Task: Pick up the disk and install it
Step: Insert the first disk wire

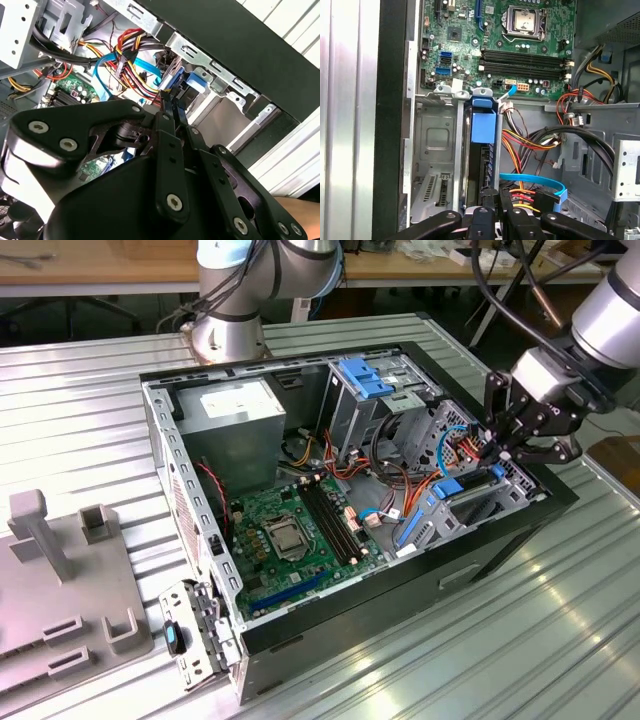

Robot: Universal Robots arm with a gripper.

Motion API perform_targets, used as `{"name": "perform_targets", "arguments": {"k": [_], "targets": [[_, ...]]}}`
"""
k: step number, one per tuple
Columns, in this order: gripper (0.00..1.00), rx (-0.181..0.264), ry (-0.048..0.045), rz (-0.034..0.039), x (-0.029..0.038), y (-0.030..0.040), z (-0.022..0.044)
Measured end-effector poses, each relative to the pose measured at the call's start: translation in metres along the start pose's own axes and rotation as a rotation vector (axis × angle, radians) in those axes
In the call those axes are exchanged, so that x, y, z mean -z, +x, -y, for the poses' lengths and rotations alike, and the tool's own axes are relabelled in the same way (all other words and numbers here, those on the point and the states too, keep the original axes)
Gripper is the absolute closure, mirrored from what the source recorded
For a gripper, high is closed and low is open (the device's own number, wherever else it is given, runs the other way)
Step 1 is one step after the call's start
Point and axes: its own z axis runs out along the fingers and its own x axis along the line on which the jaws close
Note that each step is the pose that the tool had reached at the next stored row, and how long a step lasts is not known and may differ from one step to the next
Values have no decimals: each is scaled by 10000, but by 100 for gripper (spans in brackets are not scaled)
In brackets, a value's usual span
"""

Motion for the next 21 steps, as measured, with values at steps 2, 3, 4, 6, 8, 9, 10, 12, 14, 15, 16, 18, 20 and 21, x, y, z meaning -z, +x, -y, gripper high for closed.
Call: {"name": "perform_targets", "arguments": {"k": [2,3,4,6,8,9,10,12,14,15,16,18,20,21], "targets": [[84,1,1,-1,-6,12,-24],[84,1,0,0,-11,16,-30],[84,2,0,0,-14,23,-34],[84,0,1,2,-31,33,-42],[84,-2,2,-2,-45,38,-49],[84,-5,4,-1,-56,40,-54],[84,-6,4,0,-62,42,-54],[84,-24,6,-5,-74,46,-56],[84,-74,12,-3,-77,46,-55],[84,-94,15,-3,-77,46,-54],[84,-130,20,-4,-77,46,-52],[84,-157,24,-5,-77,46,-51],[84,-186,31,-6,-77,47,-51],[84,-193,35,-7,-78,47,-50]]}}
